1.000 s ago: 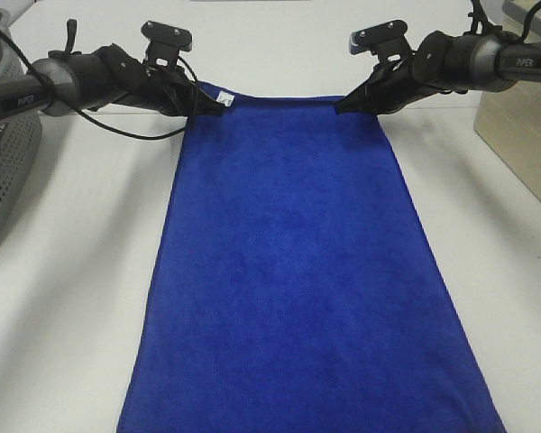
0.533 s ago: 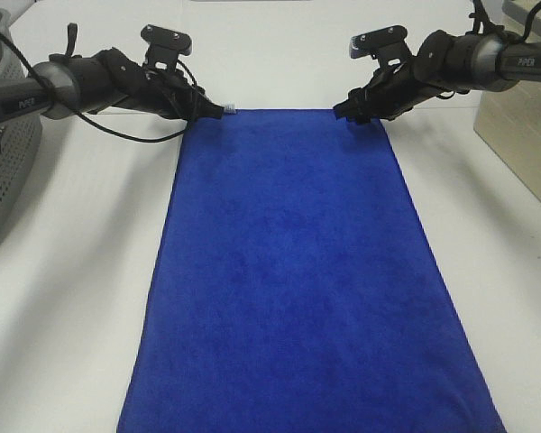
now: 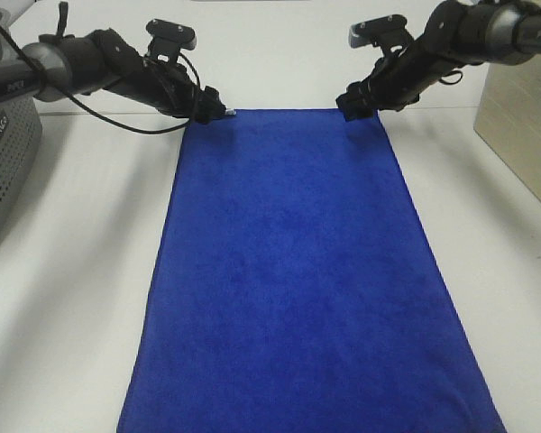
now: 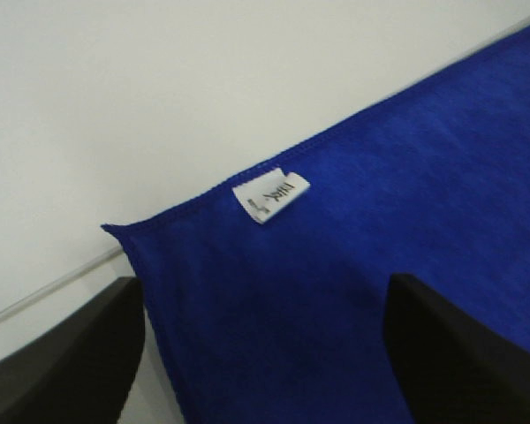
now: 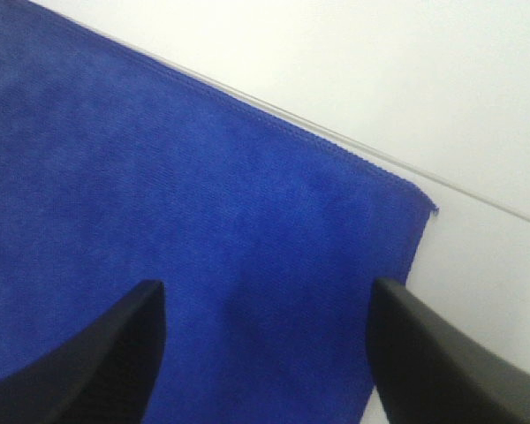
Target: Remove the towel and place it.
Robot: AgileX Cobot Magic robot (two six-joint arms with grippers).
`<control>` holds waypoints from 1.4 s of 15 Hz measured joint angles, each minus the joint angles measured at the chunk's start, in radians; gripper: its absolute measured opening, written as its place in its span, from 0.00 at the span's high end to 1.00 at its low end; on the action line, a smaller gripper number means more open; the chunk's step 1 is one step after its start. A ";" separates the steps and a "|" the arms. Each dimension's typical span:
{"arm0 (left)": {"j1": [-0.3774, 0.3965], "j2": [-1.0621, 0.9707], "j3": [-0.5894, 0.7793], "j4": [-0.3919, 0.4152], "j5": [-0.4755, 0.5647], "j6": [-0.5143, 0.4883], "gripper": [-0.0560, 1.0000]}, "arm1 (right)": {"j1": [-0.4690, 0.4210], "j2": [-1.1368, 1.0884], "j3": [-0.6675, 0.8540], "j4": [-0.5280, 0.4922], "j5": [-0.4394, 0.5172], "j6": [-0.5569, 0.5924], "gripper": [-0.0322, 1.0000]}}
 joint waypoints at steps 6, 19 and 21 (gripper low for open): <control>0.003 -0.299 -0.001 0.281 0.693 -0.402 0.27 | 0.000 -0.293 0.000 -0.002 0.596 0.191 0.34; 0.265 -0.635 0.043 0.458 0.765 -0.590 0.27 | -0.208 -0.614 0.056 -0.159 0.725 0.438 0.34; 0.324 -0.654 0.078 0.455 0.765 -0.590 0.27 | -0.222 -0.660 0.091 -0.174 0.725 0.427 0.34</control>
